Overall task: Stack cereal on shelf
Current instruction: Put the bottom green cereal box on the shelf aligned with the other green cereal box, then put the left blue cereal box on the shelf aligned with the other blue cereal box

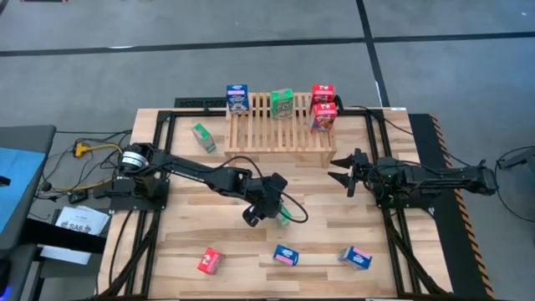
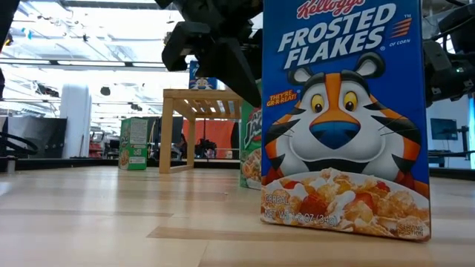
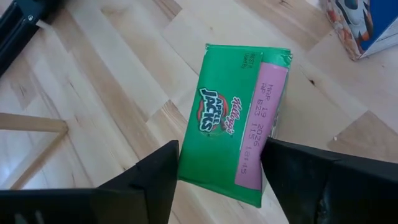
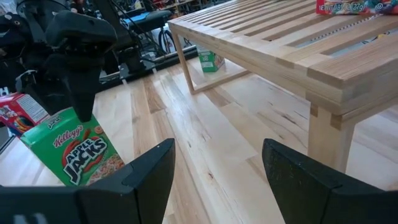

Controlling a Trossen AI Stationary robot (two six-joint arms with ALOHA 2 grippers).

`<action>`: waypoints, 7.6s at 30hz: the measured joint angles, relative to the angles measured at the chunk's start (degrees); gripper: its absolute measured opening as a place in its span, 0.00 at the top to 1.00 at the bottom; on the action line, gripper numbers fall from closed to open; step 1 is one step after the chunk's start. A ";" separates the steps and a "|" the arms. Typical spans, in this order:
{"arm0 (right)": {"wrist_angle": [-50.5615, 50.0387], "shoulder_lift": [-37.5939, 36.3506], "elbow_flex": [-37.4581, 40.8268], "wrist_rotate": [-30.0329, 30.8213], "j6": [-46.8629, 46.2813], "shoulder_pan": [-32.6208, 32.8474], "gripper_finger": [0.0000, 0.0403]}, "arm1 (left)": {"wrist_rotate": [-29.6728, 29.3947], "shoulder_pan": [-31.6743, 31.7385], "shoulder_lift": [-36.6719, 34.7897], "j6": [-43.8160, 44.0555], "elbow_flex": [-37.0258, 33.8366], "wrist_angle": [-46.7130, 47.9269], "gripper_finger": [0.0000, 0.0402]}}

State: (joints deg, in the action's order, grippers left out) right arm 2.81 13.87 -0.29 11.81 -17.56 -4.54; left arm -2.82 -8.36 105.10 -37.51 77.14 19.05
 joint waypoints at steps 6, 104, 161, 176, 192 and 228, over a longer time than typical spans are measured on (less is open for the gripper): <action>-0.03 -0.02 0.00 0.00 0.02 0.00 0.34 | -0.45 0.00 -0.04 2.30 0.00 0.00 0.50; 0.02 -0.01 -0.01 0.02 0.01 0.01 0.34 | -0.08 28.46 -14.95 20.02 -0.39 -24.95 0.51; -0.07 -0.02 0.01 -0.02 0.00 0.02 0.34 | 2.04 31.19 -8.68 21.83 -0.35 -28.89 0.53; -0.13 -0.02 0.01 -0.01 0.00 0.02 0.34 | -1.08 31.06 -9.40 20.79 -0.55 -24.15 0.34; -0.13 0.00 0.01 0.00 0.01 0.00 0.34 | -4.53 28.76 -14.93 17.39 -0.44 -20.38 0.33; -0.11 0.00 0.01 0.02 0.00 0.00 0.34 | -14.90 -8.76 -18.08 20.93 -0.52 0.19 0.26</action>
State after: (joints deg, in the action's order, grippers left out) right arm 2.70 13.87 -0.28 11.84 -17.56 -4.54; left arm -17.72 -17.12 87.02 -16.58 76.62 19.24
